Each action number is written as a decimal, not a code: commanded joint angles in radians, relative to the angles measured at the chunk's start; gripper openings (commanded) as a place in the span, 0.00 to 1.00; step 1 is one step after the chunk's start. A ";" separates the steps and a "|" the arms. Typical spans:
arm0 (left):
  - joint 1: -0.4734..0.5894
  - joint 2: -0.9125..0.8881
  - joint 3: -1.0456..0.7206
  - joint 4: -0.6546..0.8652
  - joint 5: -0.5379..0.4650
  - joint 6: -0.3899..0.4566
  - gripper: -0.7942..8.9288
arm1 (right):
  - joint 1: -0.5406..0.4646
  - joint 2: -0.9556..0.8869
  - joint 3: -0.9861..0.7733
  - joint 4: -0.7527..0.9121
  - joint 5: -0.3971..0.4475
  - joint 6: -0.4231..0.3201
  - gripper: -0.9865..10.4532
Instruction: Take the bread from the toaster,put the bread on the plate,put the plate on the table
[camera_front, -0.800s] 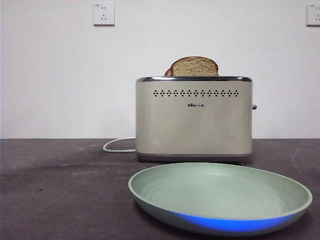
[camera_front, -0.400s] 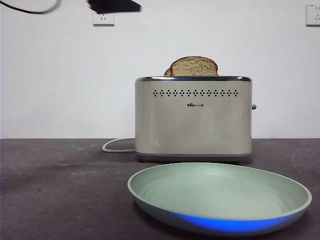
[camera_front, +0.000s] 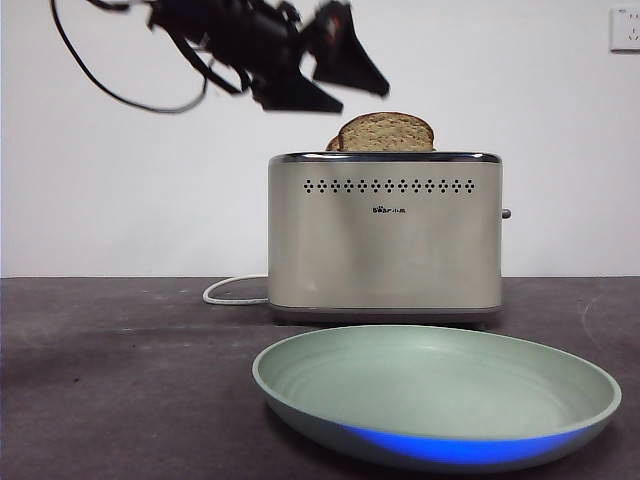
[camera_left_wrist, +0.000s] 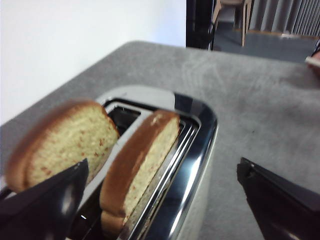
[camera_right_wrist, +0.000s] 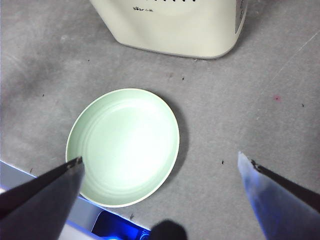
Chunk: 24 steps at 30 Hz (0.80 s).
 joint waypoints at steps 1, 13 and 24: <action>-0.007 0.036 0.001 0.035 -0.014 0.027 0.60 | 0.002 -0.001 0.003 0.005 0.000 -0.002 0.58; -0.016 0.086 0.001 0.085 -0.058 0.026 0.21 | 0.002 -0.001 0.003 0.005 0.000 0.000 0.58; -0.016 0.086 0.001 0.083 -0.056 0.018 0.07 | 0.002 -0.001 0.003 0.005 0.001 0.000 0.58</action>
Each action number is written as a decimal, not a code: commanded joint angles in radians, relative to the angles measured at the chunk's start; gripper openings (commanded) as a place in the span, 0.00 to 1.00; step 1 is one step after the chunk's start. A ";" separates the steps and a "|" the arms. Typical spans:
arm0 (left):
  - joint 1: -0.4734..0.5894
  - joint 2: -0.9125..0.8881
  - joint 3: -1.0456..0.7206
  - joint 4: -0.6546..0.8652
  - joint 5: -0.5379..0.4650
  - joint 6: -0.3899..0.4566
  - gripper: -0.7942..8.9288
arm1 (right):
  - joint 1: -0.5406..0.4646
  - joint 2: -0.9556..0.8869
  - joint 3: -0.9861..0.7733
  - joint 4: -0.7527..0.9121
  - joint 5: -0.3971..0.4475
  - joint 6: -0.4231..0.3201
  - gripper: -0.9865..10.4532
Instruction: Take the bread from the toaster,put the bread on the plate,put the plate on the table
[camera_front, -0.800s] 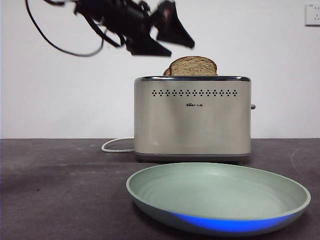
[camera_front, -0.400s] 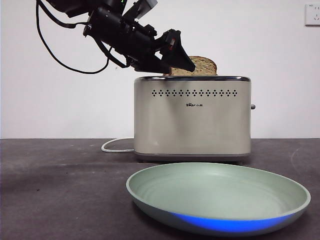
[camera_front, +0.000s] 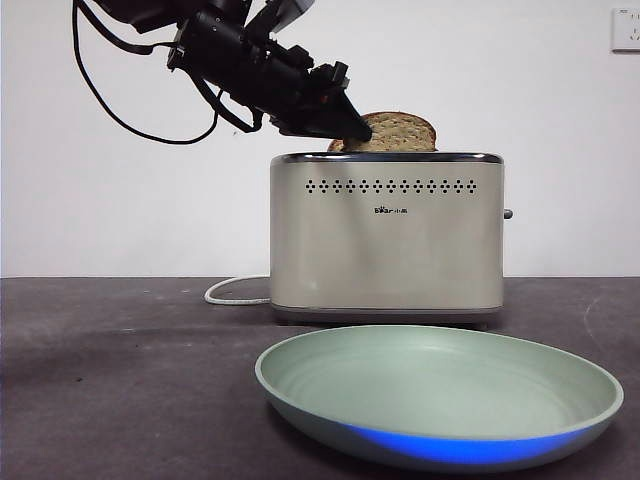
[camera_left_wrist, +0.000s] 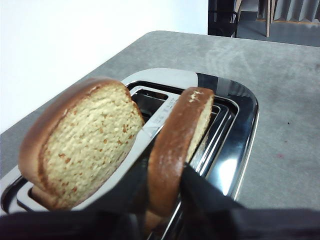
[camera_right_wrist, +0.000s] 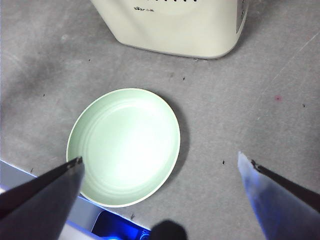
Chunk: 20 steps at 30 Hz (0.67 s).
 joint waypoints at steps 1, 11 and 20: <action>-0.006 0.009 -0.003 0.003 0.016 0.002 0.07 | 0.002 -0.001 0.003 0.005 0.001 0.000 0.58; -0.006 -0.006 0.000 0.073 0.020 -0.033 0.07 | 0.002 -0.001 0.003 0.004 0.001 0.000 0.58; -0.006 -0.053 0.077 0.023 0.023 -0.048 0.07 | 0.002 -0.001 0.003 0.005 0.002 0.000 0.58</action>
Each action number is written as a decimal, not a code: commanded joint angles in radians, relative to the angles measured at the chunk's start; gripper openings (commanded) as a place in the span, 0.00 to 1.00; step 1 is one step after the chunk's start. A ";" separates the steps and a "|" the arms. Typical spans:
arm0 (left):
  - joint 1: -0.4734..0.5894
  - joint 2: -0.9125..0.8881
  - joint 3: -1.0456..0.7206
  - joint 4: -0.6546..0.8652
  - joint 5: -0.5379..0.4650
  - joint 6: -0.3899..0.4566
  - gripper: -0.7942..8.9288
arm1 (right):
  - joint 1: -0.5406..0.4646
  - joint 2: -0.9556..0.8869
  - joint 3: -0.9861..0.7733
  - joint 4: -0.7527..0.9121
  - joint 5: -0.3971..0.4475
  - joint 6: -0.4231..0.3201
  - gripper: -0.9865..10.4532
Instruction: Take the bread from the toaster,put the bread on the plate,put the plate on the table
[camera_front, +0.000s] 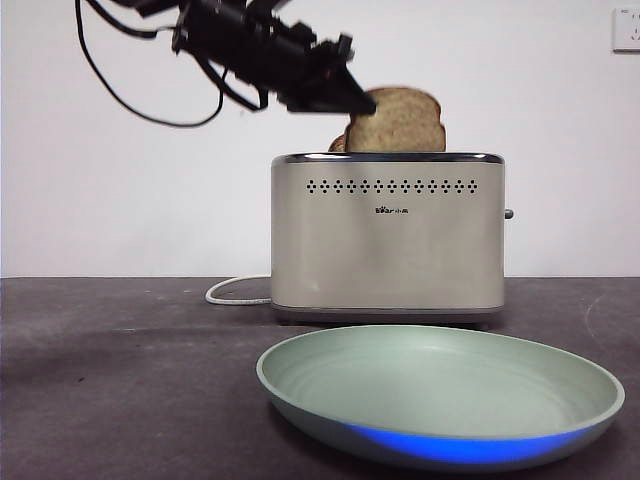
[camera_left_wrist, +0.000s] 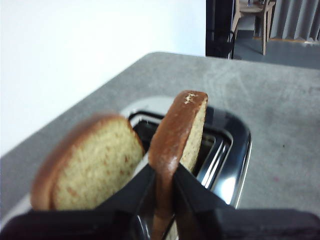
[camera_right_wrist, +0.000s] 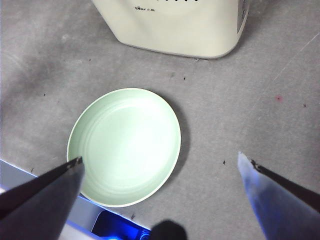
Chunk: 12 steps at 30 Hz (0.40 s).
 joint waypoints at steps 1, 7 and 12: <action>-0.004 -0.045 0.044 -0.002 0.009 -0.010 0.07 | 0.002 -0.001 0.003 0.005 0.001 0.000 0.58; -0.004 -0.135 0.134 -0.109 0.009 -0.009 0.07 | 0.002 0.002 0.003 0.005 0.002 0.000 0.58; -0.004 -0.243 0.186 -0.230 0.009 -0.009 0.07 | 0.002 0.024 0.003 0.006 0.002 0.000 0.58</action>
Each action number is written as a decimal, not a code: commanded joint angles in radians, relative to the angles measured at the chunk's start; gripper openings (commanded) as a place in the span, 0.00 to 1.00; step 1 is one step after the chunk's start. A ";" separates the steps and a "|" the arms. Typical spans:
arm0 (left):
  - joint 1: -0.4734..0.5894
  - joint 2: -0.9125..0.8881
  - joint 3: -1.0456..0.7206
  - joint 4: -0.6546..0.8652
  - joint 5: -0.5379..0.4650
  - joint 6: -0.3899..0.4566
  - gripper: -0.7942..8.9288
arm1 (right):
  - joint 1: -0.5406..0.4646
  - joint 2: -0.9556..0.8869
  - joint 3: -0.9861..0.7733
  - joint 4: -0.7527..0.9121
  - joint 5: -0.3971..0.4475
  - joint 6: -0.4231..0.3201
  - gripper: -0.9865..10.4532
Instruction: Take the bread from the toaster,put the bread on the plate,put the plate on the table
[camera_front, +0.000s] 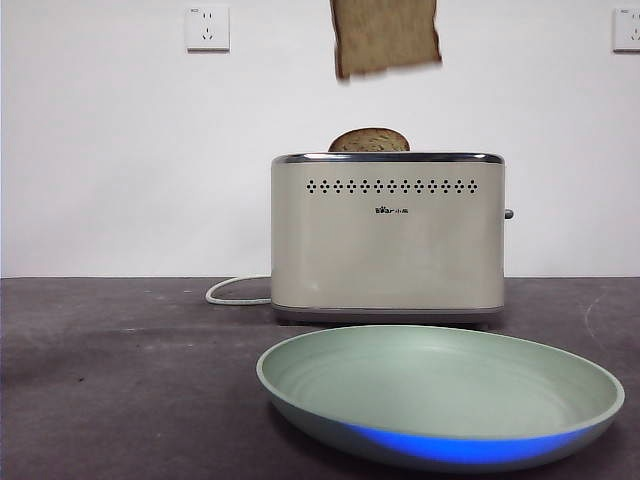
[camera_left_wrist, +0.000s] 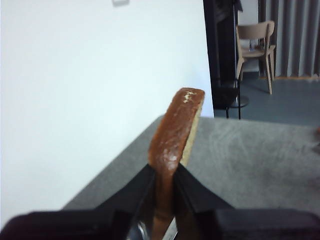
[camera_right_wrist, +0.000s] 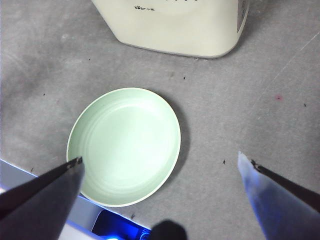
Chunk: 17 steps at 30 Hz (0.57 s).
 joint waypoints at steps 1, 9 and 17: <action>-0.003 -0.061 0.005 -0.040 0.006 -0.003 0.07 | 0.002 0.021 0.003 0.006 0.002 0.000 0.58; -0.002 -0.257 0.005 -0.313 0.005 -0.004 0.07 | 0.002 0.164 0.003 0.038 0.001 0.010 0.58; -0.003 -0.370 0.005 -0.556 0.003 0.017 0.08 | 0.002 0.357 0.003 0.082 0.000 0.012 0.58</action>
